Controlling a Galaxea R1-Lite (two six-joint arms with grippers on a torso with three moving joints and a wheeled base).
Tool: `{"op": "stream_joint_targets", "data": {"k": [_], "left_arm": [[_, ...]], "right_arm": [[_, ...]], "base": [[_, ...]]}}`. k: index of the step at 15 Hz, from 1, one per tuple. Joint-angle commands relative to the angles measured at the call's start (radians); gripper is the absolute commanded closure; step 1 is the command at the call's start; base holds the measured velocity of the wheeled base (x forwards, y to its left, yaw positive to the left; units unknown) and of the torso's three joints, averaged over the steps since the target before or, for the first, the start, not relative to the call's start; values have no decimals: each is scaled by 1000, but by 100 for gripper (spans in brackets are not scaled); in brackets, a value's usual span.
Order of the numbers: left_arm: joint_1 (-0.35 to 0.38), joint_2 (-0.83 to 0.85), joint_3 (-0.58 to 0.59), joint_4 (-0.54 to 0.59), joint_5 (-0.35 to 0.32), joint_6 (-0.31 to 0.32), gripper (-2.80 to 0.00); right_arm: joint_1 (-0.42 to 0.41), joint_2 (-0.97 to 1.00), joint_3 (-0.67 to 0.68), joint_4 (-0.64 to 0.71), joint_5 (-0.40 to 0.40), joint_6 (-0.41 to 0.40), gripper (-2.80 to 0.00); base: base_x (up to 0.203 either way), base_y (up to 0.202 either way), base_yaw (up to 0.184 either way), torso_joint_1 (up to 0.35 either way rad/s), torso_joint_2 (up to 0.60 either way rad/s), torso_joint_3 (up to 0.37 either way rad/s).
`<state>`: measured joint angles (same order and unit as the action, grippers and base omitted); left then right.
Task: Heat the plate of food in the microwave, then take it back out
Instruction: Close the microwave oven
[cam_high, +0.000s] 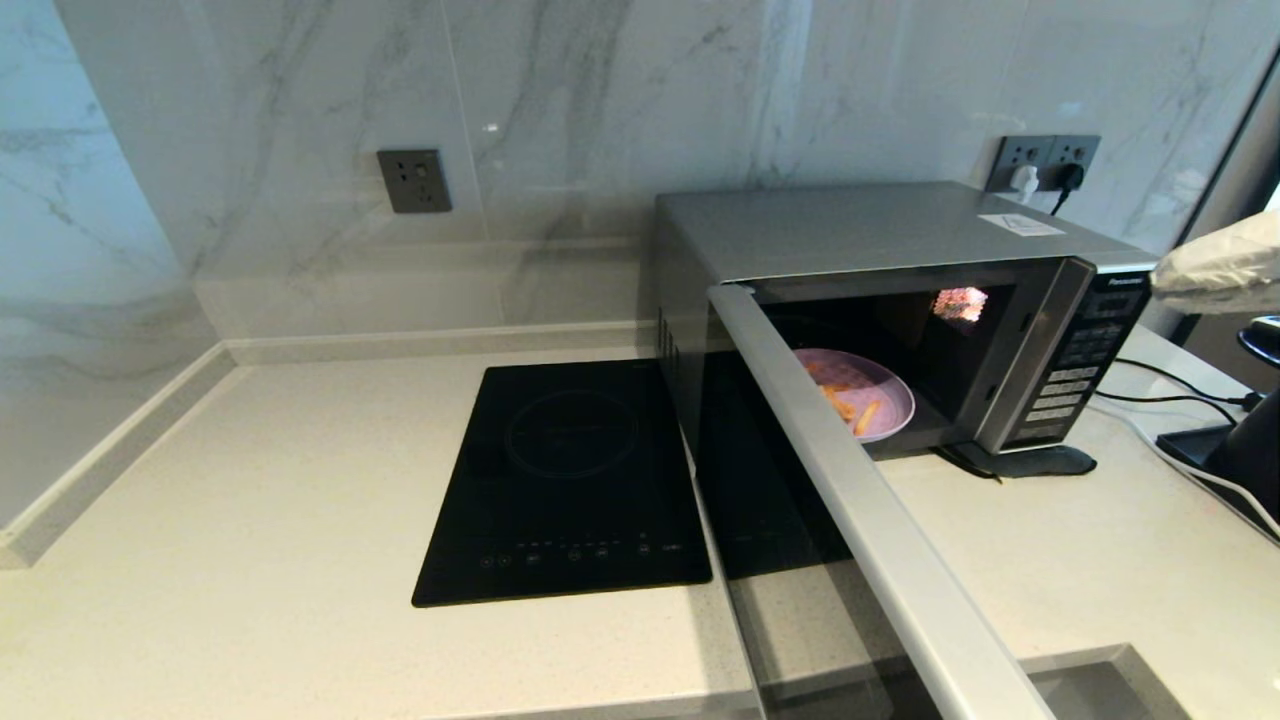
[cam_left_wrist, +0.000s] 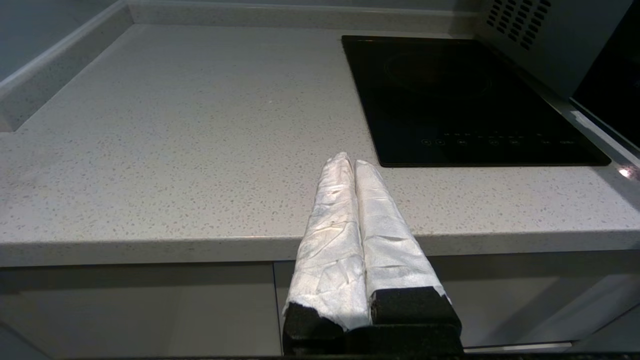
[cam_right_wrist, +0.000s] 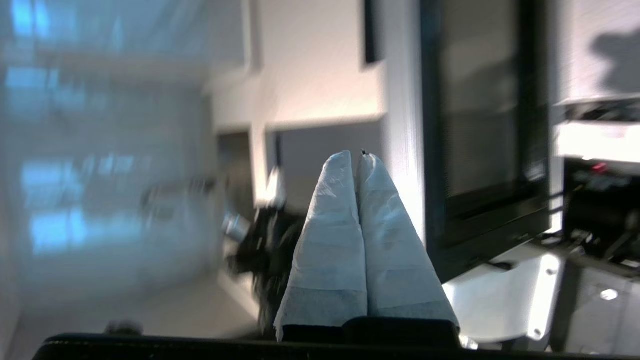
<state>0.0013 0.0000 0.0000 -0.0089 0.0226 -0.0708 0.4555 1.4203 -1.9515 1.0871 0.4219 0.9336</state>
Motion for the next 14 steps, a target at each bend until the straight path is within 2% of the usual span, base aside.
{"op": "stream_joint_targets", "data": {"k": [1, 5, 8, 12, 14], "left_arm": [[0, 2, 0, 0, 0, -1, 0], [0, 2, 0, 0, 0, -1, 0], [0, 2, 0, 0, 0, -1, 0], [0, 2, 0, 0, 0, -1, 0], [0, 2, 0, 0, 0, -1, 0]], "right_arm": [[102, 70, -23, 5, 59, 5, 0], [292, 147, -24, 64, 79, 10, 0], [396, 209, -29, 97, 71, 2, 0], [438, 261, -29, 134, 51, 2, 0], [444, 291, -29, 162, -5, 3, 0]], "base": [[0, 0, 0, 0, 0, 0], [0, 0, 0, 0, 0, 0], [0, 0, 0, 0, 0, 0], [0, 0, 0, 0, 0, 0], [0, 0, 0, 0, 0, 0]]}}
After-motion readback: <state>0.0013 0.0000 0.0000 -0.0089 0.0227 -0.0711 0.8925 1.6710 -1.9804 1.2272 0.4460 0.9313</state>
